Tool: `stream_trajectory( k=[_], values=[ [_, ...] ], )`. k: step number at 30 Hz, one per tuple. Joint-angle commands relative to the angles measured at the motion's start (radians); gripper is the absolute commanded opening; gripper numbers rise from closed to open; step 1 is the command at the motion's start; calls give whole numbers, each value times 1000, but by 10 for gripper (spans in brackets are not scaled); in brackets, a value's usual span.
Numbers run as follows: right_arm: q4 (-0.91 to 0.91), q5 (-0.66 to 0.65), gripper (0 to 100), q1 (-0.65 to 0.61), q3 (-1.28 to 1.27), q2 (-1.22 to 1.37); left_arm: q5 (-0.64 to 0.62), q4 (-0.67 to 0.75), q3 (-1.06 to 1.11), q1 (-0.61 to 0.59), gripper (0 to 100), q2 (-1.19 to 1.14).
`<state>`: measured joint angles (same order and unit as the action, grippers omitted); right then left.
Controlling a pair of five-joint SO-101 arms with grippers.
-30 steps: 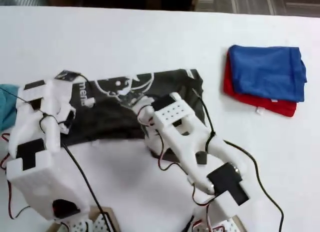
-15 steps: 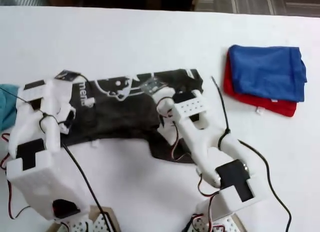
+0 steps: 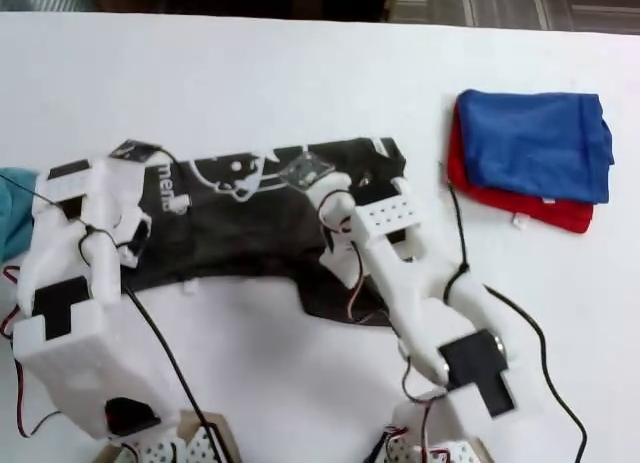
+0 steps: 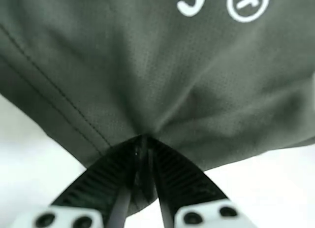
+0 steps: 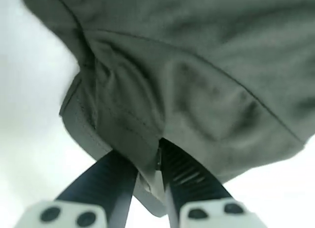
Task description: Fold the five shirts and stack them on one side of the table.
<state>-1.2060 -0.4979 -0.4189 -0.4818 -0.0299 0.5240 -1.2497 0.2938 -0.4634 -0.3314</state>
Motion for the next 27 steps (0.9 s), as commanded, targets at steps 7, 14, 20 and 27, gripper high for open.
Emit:
stream_trajectory(
  k=[7, 14, 20, 27],
  values=[
    [-81, -68, 20, 4, -2, -131, -9, 26, -15, -6, 26, -9],
    [-87, -124, 20, 2, -103, -120, -11, 26, -15, -6, 26, -9],
    [4, -118, 24, 8, -158, -120, -11, 26, -15, -6, 26, -9],
    [-45, -94, 97, -16, -137, -130, -6, 26, -16, -6, 26, -6]
  ],
)
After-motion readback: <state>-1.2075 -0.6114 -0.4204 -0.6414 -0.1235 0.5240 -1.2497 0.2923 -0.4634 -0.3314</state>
